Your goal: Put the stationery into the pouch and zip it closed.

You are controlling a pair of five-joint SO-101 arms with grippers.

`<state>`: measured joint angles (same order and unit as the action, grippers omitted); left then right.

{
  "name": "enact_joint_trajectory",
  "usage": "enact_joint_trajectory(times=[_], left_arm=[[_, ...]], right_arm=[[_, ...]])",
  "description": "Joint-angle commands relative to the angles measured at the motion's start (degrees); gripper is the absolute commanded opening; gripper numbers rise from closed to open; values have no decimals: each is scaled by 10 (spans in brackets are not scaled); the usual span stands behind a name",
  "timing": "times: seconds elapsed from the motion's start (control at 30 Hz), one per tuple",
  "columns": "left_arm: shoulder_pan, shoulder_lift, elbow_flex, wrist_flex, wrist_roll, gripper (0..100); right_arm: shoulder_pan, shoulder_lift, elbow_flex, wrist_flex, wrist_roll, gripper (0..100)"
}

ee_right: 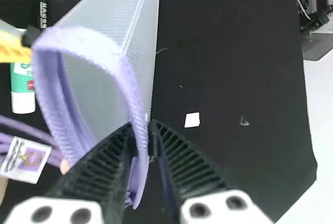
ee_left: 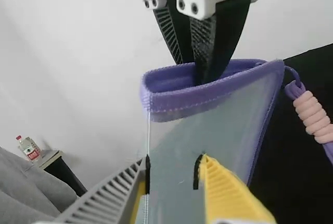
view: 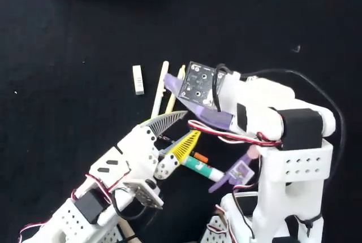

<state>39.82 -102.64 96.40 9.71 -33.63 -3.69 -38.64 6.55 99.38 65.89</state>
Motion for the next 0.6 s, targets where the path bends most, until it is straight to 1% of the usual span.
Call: enact_joint_trajectory(times=[0.0, 0.23, 0.43, 0.57], left_arm=[[6, 0, 9, -2, -7, 170], [0, 3, 10, -3, -8, 170], [1, 0, 10, -3, -8, 170], [0, 4, 10, -18, -8, 170]], right_arm=[[-5, -5, 29, 18, 37, 11], [-6, -27, 66, 18, 74, 11], [-61, -86, 130, 18, 75, 11], [-76, -98, 156, 18, 75, 11]])
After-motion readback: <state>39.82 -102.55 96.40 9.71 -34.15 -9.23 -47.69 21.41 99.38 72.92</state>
